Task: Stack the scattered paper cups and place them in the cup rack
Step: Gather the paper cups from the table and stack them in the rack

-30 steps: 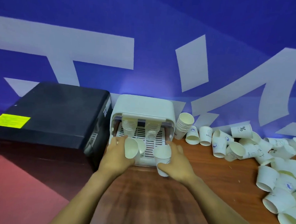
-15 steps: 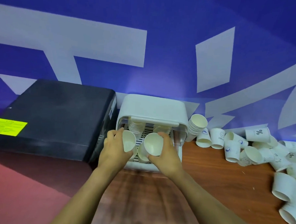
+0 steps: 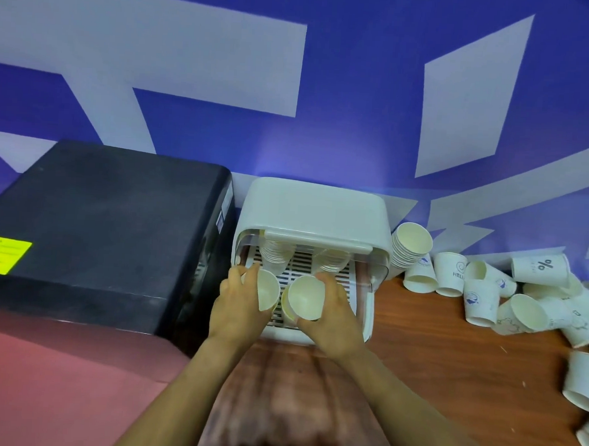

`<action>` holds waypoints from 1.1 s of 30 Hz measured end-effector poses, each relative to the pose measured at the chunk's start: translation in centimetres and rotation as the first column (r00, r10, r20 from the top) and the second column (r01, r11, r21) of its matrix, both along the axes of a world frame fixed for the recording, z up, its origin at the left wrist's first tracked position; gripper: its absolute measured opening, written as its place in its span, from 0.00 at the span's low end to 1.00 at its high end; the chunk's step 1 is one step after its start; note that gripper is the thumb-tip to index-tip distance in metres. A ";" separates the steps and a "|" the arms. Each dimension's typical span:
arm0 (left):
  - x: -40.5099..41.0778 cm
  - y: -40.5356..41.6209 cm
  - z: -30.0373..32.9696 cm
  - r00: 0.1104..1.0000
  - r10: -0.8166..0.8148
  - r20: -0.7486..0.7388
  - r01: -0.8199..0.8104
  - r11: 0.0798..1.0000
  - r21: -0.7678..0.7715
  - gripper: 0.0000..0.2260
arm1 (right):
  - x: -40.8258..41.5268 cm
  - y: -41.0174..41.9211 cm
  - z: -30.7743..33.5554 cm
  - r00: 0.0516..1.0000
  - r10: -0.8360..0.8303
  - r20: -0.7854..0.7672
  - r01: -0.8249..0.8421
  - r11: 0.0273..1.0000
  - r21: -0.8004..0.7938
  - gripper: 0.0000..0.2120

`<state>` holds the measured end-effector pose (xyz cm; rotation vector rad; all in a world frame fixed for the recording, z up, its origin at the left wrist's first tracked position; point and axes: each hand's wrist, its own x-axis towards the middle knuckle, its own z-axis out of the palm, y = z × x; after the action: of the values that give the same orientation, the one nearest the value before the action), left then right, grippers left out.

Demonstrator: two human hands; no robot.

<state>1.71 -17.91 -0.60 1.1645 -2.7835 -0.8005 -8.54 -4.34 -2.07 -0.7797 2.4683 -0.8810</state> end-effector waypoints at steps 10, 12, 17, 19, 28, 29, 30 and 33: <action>-0.1 -0.2 -1.7 0.983 -0.055 0.175 0.055 0.998 0.008 0.43 | -0.4 1.0 -1.4 0.989 0.112 0.095 -0.122 0.988 0.097 0.48; -0.1 -0.1 -1.1 0.986 -0.060 0.154 0.059 0.998 0.012 0.42 | -0.6 1.3 -1.3 0.988 0.120 0.101 -0.129 0.988 0.082 0.47; 0.8 2.4 1.5 0.997 -0.082 -0.015 0.082 0.997 0.007 0.36 | -0.8 4.0 0.0 0.987 0.105 0.118 -0.108 0.994 0.019 0.43; 1.3 4.3 2.3 0.988 -0.113 -0.102 0.117 0.993 0.031 0.33 | -0.6 6.0 0.8 0.989 0.085 0.117 -0.089 0.996 0.026 0.41; 0.2 12.9 2.8 0.950 -0.257 -0.179 0.281 0.952 0.122 0.28 | -0.6 16.4 3.8 0.997 -0.063 0.035 0.058 0.989 0.133 0.37; 0.0 13.7 2.8 0.945 -0.276 -0.174 0.300 0.945 0.131 0.28 | -0.9 17.3 4.0 0.997 -0.075 0.026 0.071 0.989 0.131 0.37; -0.3 14.4 2.8 0.940 -0.293 -0.172 0.317 0.938 0.137 0.28 | -1.2 18.2 4.1 0.996 -0.087 0.019 0.084 0.988 0.130 0.37; -1.6 16.7 3.0 0.932 -0.327 -0.156 0.348 0.928 0.133 0.28 | -2.4 21.0 4.3 0.993 -0.118 0.024 0.114 0.986 0.120 0.36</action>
<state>0.08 -1.25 2.36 0.6173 -2.8903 -1.0979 -10.93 16.70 2.22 -0.5829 2.5326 -0.7723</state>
